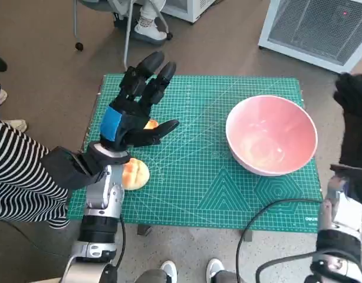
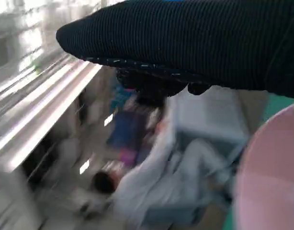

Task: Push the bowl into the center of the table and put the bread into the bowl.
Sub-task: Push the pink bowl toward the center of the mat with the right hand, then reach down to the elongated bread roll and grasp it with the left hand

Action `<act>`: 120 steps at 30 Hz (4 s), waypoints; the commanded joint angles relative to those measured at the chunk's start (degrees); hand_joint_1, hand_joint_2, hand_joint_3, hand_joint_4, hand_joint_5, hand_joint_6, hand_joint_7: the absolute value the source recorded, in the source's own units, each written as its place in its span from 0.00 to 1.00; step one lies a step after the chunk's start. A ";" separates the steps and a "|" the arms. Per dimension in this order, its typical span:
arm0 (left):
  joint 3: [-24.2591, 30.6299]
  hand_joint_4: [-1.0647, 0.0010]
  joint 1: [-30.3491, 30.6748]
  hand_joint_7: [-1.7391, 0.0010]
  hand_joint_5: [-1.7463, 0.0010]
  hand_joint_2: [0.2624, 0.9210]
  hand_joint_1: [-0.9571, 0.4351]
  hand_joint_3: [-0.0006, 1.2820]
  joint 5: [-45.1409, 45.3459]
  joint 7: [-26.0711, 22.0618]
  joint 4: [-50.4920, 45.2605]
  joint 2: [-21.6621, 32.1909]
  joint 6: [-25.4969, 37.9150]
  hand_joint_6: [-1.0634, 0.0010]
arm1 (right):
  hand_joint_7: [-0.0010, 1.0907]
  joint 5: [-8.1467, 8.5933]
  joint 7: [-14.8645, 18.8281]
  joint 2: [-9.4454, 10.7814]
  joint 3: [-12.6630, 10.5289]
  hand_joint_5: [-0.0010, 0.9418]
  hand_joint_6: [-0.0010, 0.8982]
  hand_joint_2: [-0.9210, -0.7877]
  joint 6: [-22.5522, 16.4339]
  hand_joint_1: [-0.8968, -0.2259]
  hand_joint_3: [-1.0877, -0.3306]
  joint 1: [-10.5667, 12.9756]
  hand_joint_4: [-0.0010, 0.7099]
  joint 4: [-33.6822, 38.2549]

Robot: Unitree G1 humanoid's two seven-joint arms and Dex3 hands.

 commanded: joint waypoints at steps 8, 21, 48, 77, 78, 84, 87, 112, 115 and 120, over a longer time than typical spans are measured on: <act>0.24 0.81 -0.79 0.72 0.99 0.84 0.57 0.26 0.31 -0.06 0.88 0.19 -0.73 1.00 | 0.42 2.82 0.63 -2.76 -3.69 0.00 0.01 0.00 1.90 0.30 0.36 -4.42 0.18 19.24; 0.78 0.80 -0.56 0.71 0.99 0.84 0.58 0.25 -0.31 -0.79 0.28 1.00 -0.10 1.00 | 0.37 3.49 -0.38 -0.39 -4.33 0.00 0.00 0.00 8.67 0.39 0.23 -7.06 0.18 27.46; 2.95 0.79 1.15 0.75 1.00 0.99 0.55 0.08 0.09 -0.84 0.33 3.17 -2.48 0.96 | 0.26 4.83 3.31 11.19 -4.92 0.01 0.15 0.00 16.17 0.31 0.31 -16.17 0.23 29.80; 3.15 0.78 4.23 0.83 1.00 1.00 0.54 0.07 -0.48 0.78 -2.24 3.09 -2.03 0.88 | 0.24 8.26 3.19 18.30 -7.73 0.01 0.18 0.00 20.19 0.37 0.30 -22.87 0.22 30.44; 3.13 0.78 4.34 0.83 1.00 1.00 0.54 0.07 -0.44 0.86 -2.36 3.08 -2.07 0.88 | 0.24 8.01 3.26 18.10 -7.52 0.01 0.18 0.00 20.07 0.37 0.29 -22.83 0.22 30.39; 2.98 0.77 4.93 0.85 1.00 1.00 0.53 0.06 -0.33 1.26 -2.95 3.01 -2.13 0.85 | 0.22 6.67 3.79 16.48 -6.16 0.00 0.17 0.00 18.50 0.37 0.29 -22.37 0.20 29.80; 2.96 0.77 4.95 0.86 1.00 1.00 0.53 0.06 -0.26 1.36 -2.68 2.93 -2.34 0.85 | 0.22 5.56 4.38 15.73 -4.87 0.00 0.17 0.00 16.57 0.35 0.29 -21.98 0.20 29.16; -0.40 0.78 1.16 0.87 1.00 1.00 0.53 0.08 1.30 3.51 -3.18 0.71 -0.70 0.83 | 0.36 0.10 15.07 13.00 8.36 0.01 0.19 0.00 -6.13 0.26 0.46 -10.03 0.28 2.30; -0.67 0.78 0.56 0.86 1.00 1.00 0.53 0.08 1.13 3.50 -3.98 0.82 0.10 0.83 | 0.42 0.07 16.01 12.43 9.77 0.01 0.16 0.00 -7.01 0.24 0.48 -7.94 0.30 -1.80; -0.90 0.78 -0.50 0.73 1.00 1.00 0.53 0.09 0.77 3.13 -5.40 1.23 1.28 0.94 | 0.47 -0.20 17.05 11.23 11.39 0.01 0.10 0.00 -7.77 0.21 0.48 -5.74 0.30 -5.65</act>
